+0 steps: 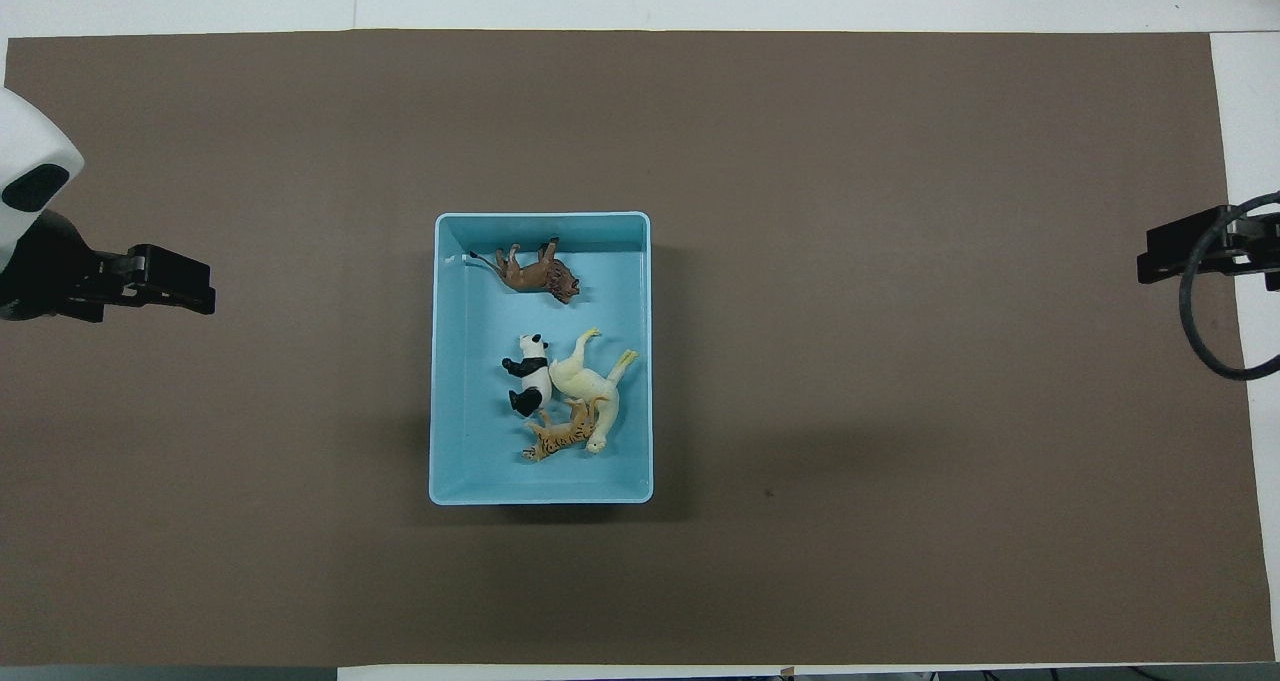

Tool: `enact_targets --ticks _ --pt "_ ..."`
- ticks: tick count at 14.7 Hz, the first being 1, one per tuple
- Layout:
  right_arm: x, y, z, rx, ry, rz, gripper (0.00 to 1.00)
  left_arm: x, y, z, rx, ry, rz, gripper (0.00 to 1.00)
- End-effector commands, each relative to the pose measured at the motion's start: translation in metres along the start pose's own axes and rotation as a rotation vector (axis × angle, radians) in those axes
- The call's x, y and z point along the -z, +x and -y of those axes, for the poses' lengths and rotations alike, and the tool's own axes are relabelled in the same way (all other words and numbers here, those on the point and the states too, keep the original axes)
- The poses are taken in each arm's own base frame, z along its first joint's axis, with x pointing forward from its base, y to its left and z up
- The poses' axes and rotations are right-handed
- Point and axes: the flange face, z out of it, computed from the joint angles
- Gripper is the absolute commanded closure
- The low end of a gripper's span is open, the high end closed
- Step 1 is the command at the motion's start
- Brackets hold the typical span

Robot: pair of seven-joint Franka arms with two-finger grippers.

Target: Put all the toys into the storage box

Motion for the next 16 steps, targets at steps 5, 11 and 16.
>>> enact_targets --ticks 5,11,16 --pt "0.0 0.002 -0.008 0.018 0.007 -0.009 0.0 0.003 -0.002 0.003 -0.004 0.014 0.002 0.0" --pt "-0.022 0.016 -0.012 0.008 0.008 -0.041 0.0 0.003 -0.002 0.003 -0.004 0.014 0.002 0.0" --pt "-0.02 0.015 -0.009 0.009 0.016 -0.039 0.0 0.003 -0.002 0.002 -0.005 0.014 0.002 0.0"
